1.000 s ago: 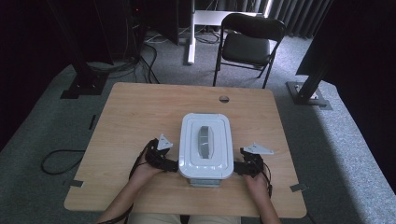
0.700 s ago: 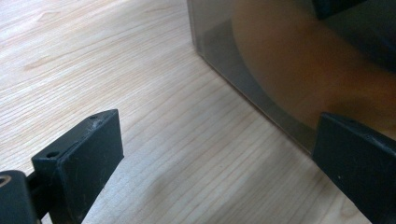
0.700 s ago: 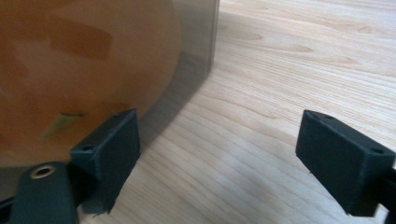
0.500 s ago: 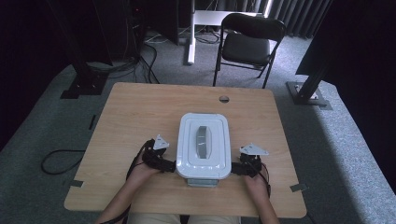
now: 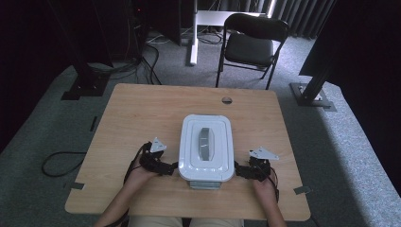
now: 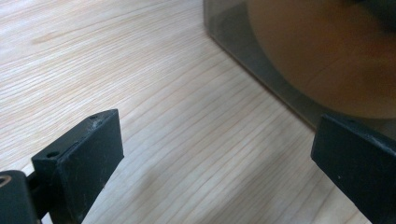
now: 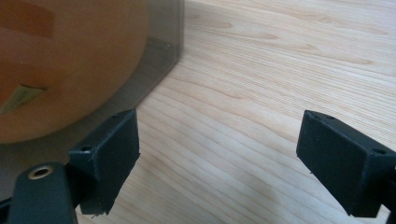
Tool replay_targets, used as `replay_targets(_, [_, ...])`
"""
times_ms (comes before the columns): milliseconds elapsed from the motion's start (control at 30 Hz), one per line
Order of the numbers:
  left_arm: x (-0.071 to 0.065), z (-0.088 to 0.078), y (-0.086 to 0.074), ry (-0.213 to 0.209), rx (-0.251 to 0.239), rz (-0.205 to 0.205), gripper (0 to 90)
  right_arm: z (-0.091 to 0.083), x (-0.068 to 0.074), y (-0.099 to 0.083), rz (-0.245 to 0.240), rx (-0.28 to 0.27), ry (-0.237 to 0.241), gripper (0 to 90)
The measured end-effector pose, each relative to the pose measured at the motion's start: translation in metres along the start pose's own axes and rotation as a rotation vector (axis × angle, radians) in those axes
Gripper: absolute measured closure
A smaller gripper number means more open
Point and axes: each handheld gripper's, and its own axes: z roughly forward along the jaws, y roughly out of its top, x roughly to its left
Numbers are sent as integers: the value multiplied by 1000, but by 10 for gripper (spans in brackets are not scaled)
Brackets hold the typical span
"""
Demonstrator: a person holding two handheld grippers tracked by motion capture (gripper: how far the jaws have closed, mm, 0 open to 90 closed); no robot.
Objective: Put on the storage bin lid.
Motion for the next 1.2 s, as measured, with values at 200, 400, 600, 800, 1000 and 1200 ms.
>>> replay_targets(200, [9, -7, -7, 11, -4, -27, 29, -7, -9, -4, 24, -9, -11, 131])
replay_targets(400, [14, -12, -11, 26, -1, -37, 29, -13, -16, -7, 44, -18, -32, 131])
replay_targets(600, [21, -18, -16, 30, -3, -51, 29, -18, -20, -11, 54, -15, -38, 131])
replay_targets(800, [29, -25, -25, 62, 8, -61, 29, -24, -23, -14, 59, -16, -53, 131])
replay_targets(1000, [39, -33, -36, 87, 19, -82, 29, -30, -28, -19, 74, -22, -71, 131])
replay_targets(1200, [47, -39, -46, 109, 37, -92, 29, -35, -34, -24, 90, -22, -96, 131])
